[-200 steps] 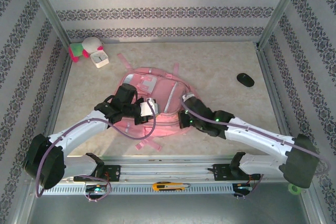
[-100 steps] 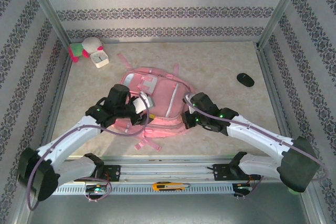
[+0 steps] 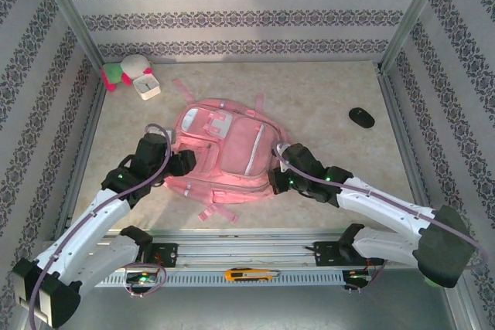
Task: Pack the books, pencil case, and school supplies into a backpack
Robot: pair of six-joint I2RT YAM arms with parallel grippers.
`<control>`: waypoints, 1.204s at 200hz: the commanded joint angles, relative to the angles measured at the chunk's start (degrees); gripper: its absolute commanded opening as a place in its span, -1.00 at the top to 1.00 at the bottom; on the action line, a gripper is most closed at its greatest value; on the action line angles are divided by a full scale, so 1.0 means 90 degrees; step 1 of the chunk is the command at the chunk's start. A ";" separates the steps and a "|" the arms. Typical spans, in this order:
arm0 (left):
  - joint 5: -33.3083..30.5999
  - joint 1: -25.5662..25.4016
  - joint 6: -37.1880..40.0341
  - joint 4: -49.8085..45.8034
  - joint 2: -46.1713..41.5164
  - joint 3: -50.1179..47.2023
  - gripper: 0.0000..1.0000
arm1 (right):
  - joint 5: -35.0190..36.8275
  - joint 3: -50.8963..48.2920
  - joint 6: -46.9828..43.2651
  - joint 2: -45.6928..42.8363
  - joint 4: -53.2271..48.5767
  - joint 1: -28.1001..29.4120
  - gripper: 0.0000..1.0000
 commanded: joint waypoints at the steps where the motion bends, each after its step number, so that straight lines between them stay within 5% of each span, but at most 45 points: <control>1: 0.0006 0.0128 -0.1387 -0.0415 -0.0233 -0.0589 -0.19 | 0.0128 -0.0178 0.0218 -0.0136 0.0123 0.0187 1.00; 66: -0.0076 0.0339 -0.1591 0.0760 -0.0238 -0.1466 -0.01 | 0.0433 -0.0467 0.0906 -0.0060 0.0879 0.1143 1.00; 155: 0.0708 0.1131 -0.0371 0.2638 0.2521 -0.0020 -0.12 | 0.0786 -0.0403 0.1410 0.0196 0.1354 0.1905 1.00; 201: 0.1396 0.1127 0.1005 0.1960 0.2304 0.0721 -0.25 | 0.0368 -0.0355 0.1266 0.0210 0.1369 0.1657 1.00; 221: 0.1634 0.1120 0.2274 0.1985 0.1467 0.0296 -0.26 | 0.0165 -0.0355 0.1244 0.0218 0.1448 0.1521 1.00; 241: 0.2630 0.1118 0.3796 0.2001 0.0554 -0.0051 -0.23 | 0.0020 -0.0319 0.1184 0.0264 0.1595 0.1437 1.00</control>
